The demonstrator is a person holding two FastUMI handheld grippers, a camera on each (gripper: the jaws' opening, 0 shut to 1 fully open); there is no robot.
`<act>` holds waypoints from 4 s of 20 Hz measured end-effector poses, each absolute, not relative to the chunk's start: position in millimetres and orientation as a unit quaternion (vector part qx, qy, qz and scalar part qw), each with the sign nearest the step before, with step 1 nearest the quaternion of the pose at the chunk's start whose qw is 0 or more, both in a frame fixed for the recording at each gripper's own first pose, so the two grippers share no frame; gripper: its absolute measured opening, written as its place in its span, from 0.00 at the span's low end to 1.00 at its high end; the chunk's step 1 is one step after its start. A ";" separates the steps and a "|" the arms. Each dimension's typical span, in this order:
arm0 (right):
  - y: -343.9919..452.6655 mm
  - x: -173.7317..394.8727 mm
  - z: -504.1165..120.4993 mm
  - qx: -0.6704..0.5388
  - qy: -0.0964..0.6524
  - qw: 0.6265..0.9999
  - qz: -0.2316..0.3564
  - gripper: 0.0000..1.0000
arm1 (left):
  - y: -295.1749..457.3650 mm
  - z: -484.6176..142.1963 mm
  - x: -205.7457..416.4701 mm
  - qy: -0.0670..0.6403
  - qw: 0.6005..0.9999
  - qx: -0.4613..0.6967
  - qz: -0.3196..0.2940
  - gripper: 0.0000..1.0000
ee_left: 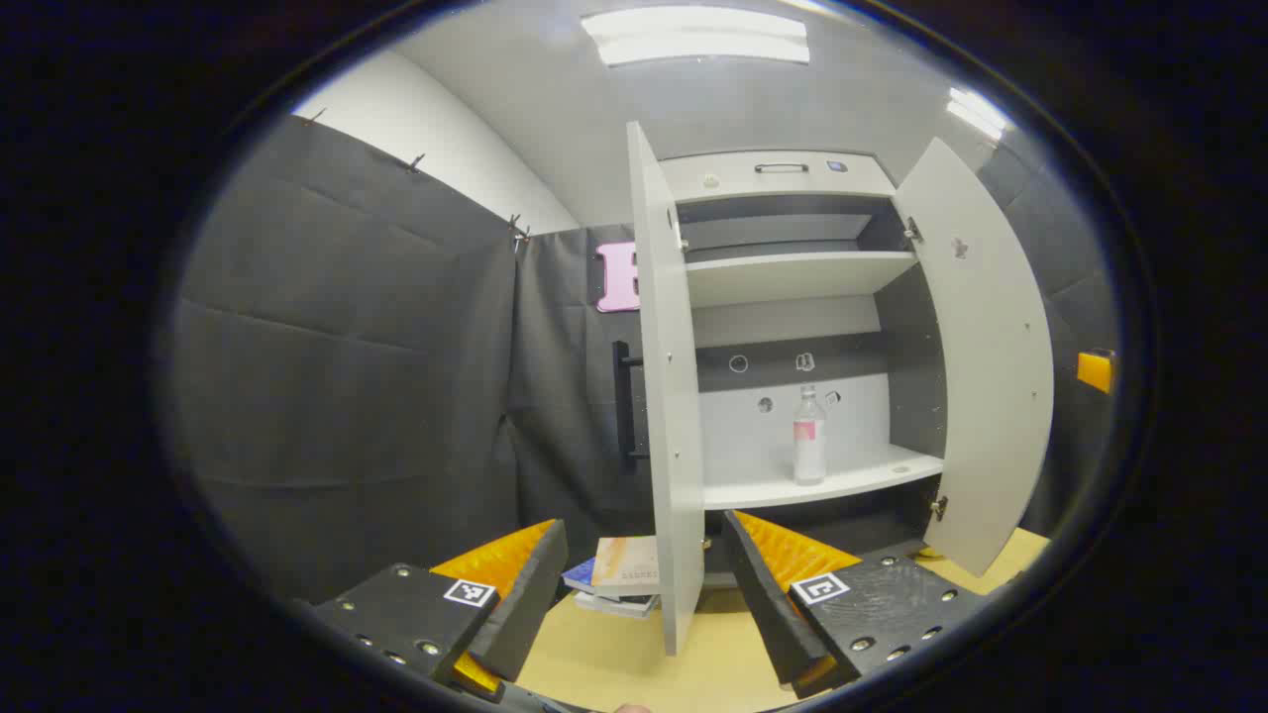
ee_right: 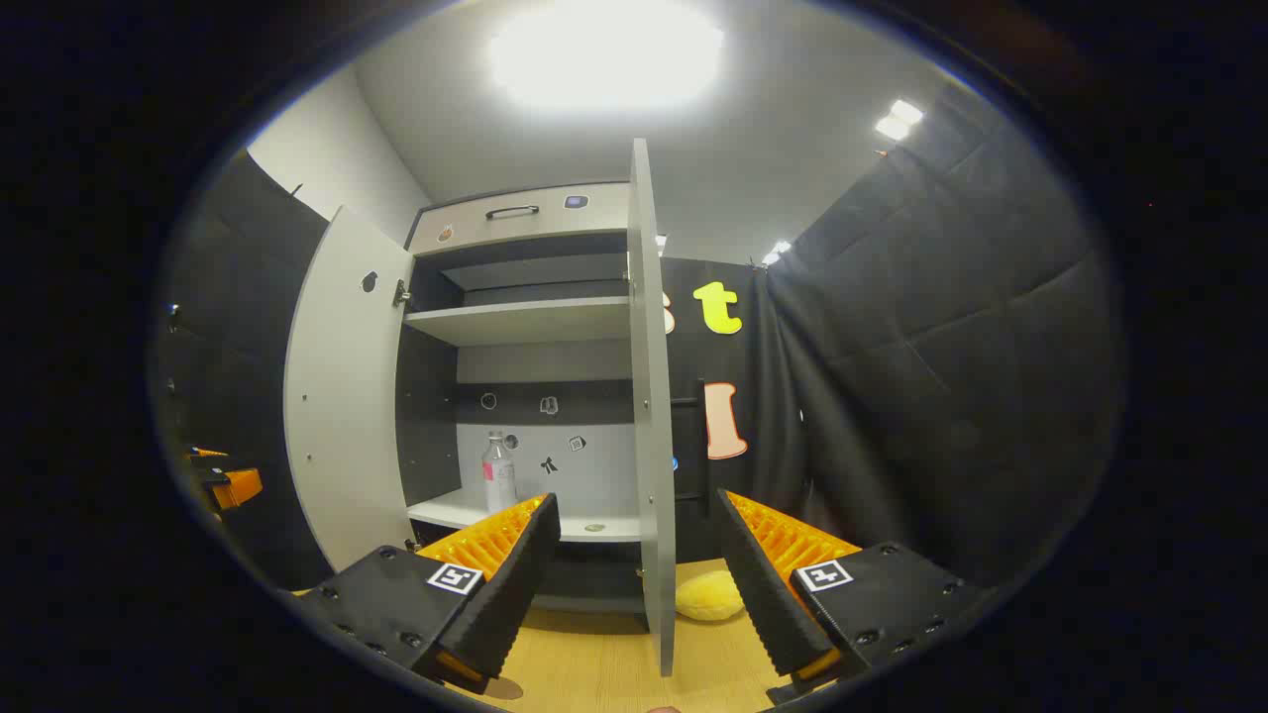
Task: Grasp the bottle in the cabinet with the left hand and place it on the coaster, then close the right door with the right hand and the left door with the left hand.
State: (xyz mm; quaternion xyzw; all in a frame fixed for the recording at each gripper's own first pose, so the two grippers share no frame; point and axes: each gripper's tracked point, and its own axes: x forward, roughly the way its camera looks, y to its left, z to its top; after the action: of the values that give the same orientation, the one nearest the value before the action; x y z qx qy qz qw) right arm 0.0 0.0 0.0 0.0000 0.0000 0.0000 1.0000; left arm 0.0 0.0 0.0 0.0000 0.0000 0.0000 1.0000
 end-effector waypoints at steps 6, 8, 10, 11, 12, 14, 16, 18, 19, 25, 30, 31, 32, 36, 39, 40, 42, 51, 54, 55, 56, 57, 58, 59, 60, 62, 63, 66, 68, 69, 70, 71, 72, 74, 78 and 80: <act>-3.9 1.2 -3.8 -0.003 0.003 1.000 0.001 0.99 | -3.9 -3.6 -4.0 0.003 1.000 0.000 0.002 0.92; -6.3 1.2 -5.6 -0.003 0.004 1.000 0.002 0.99 | -6.4 -3.4 -5.0 0.003 1.000 0.000 0.003 0.92; -10.4 1.3 -6.9 -0.005 0.005 1.000 0.002 0.99 | -12.4 -1.9 -6.6 0.000 1.000 -0.006 -0.002 0.92; -11.4 1.4 -7.7 -0.005 0.006 1.000 0.004 0.99 | -15.5 -0.9 -7.0 -0.002 1.000 -0.012 -0.003 0.92; -12.3 1.8 -8.1 -0.005 0.006 1.000 0.005 0.99 | -18.3 1.9 -7.7 -0.005 1.000 -0.017 -0.005 0.92; -15.6 1.5 -9.4 -0.006 0.005 1.000 0.010 0.99 | -26.0 7.6 -9.0 -0.011 1.000 -0.023 -0.005 0.92; -21.0 0.9 -12.4 -0.011 0.007 1.000 0.014 0.99 | -33.6 9.4 -8.9 -0.014 1.000 -0.023 -0.007 0.92; -26.1 -0.9 -15.8 -0.017 0.008 1.000 0.020 0.99 | -45.5 14.8 -7.5 -0.017 1.000 -0.021 -0.011 0.92; -29.6 -1.6 -18.3 -0.019 0.009 1.000 0.023 0.99 | -52.7 15.7 -6.6 -0.020 0.999 -0.021 -0.016 0.92; -46.0 -4.4 -29.6 -0.017 0.009 0.999 0.048 0.99 | -98.8 27.0 9.9 -0.026 0.999 -0.032 -0.034 0.84; -56.9 -6.6 -38.3 -0.008 0.014 0.998 0.053 0.99 | -136.3 41.0 39.4 -0.026 0.997 -0.032 -0.068 0.84; -59.0 -6.1 -40.5 -0.008 0.014 0.999 0.052 0.99 | -142.9 42.8 47.5 -0.026 0.996 -0.032 -0.075 0.84; -60.8 -5.0 -41.8 -0.009 0.015 0.999 0.051 0.95 | -150.0 43.0 55.7 -0.026 0.996 -0.034 -0.082 0.99; -66.0 -0.1 -47.0 -0.014 0.019 0.999 0.037 0.99 | -183.0 45.0 92.8 -0.028 0.992 -0.034 -0.119 0.94; -62.8 5.0 -47.7 -0.026 0.017 0.999 0.030 0.99 | -204.2 45.4 126.4 -0.029 0.988 -0.040 -0.146 0.99; -62.6 7.1 -47.9 -0.031 0.017 0.999 0.025 0.99 | -210.5 45.9 137.8 -0.028 0.987 -0.043 -0.154 0.97; -61.0 10.7 -50.9 -0.033 0.021 0.999 0.017 0.99 | -222.7 41.6 159.1 -0.024 0.984 -0.048 -0.168 0.92; -58.3 20.0 -60.0 -0.035 0.027 0.998 -0.038 0.99 | -264.2 6.1 253.7 -0.004 0.975 -0.062 -0.211 0.92; -58.7 21.5 -60.7 -0.040 0.028 0.997 -0.059 0.99 | -275.8 -7.3 281.7 0.002 0.974 -0.058 -0.219 0.92; -59.8 23.3 -62.3 -0.044 0.029 0.996 -0.066 0.99 | -281.0 -9.4 292.3 0.003 0.974 -0.054 -0.222 0.92; -60.2 23.7 -62.9 -0.047 0.031 0.996 -0.073 0.99 | -283.3 -11.1 302.0 0.002 0.974 -0.051 -0.222 0.92; -60.0 23.2 -64.2 -0.048 0.033 0.995 -0.079 0.99 | -286.0 -15.5 309.9 0.001 0.974 -0.048 -0.222 0.92; -59.7 23.5 -65.1 -0.049 0.035 0.995 -0.084 0.99 | -289.2 -18.8 318.0 0.002 0.973 -0.046 -0.224 0.92; -59.8 24.5 -67.6 -0.048 0.038 0.994 -0.089 0.99 | -293.1 -23.4 325.6 0.005 0.973 -0.047 -0.226 0.92; -59.1 25.3 -69.2 -0.048 0.041 0.994 -0.095 0.99 | -296.1 -26.5 331.9 0.008 0.972 -0.048 -0.229 0.92; -56.5 25.5 -72.5 -0.049 0.046 0.992 -0.104 0.99 | -301.7 -33.1 345.9 0.012 0.971 -0.050 -0.232 0.92; -56.1 26.4 -74.2 -0.050 0.048 0.992 -0.108 0.99 | -304.0 -36.0 350.6 0.015 0.971 -0.050 -0.233 0.92; -53.0 29.9 -76.6 -0.057 0.055 0.990 -0.116 0.99 | -309.9 -49.0 368.1 0.029 0.971 -0.049 -0.232 0.93; -49.8 30.7 -77.9 -0.063 0.058 0.989 -0.119 0.99 | -312.1 -55.8 381.8 0.035 0.972 -0.050 -0.229 0.92; -47.7 30.8 -79.1 -0.065 0.059 0.989 -0.120 0.99 | -312.1 -59.0 385.3 0.035 0.971 -0.052 -0.231 0.92; -46.9 31.1 -79.6 -0.066 0.060 0.989 -0.121 0.99 | -311.9 -61.0 388.2 0.037 0.971 -0.053 -0.231 0.92; -46.9 31.0 -80.3 -0.067 0.061 0.988 -0.122 0.99 | -313.0 -62.4 389.1 0.039 0.971 -0.052 -0.232 0.99; -46.8 30.9 -79.7 -0.067 0.061 0.988 -0.122 0.99 | -315.4 -61.2 389.6 0.038 0.970 -0.052 -0.233 0.92; -47.2 29.2 -78.9 -0.067 0.061 0.988 -0.123 0.99 | -318.3 -63.9 389.0 0.042 0.970 -0.048 -0.234 0.85; -48.1 24.8 -77.1 -0.064 0.056 0.989 -0.124 0.99 | -318.7 -59.4 384.1 0.040 0.968 -0.051 -0.244 0.70; -50.9 22.5 -74.9 -0.061 0.056 0.989 -0.119 0.99 | -316.9 -50.9 378.8 0.028 0.969 -0.051 -0.238 0.70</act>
State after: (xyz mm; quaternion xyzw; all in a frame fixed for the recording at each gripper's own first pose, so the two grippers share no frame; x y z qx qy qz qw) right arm 22.5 -50.9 -74.9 -0.0607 0.0557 -0.1192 0.9894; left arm 378.8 -316.9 -50.9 -0.0506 0.0281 -0.2384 0.9694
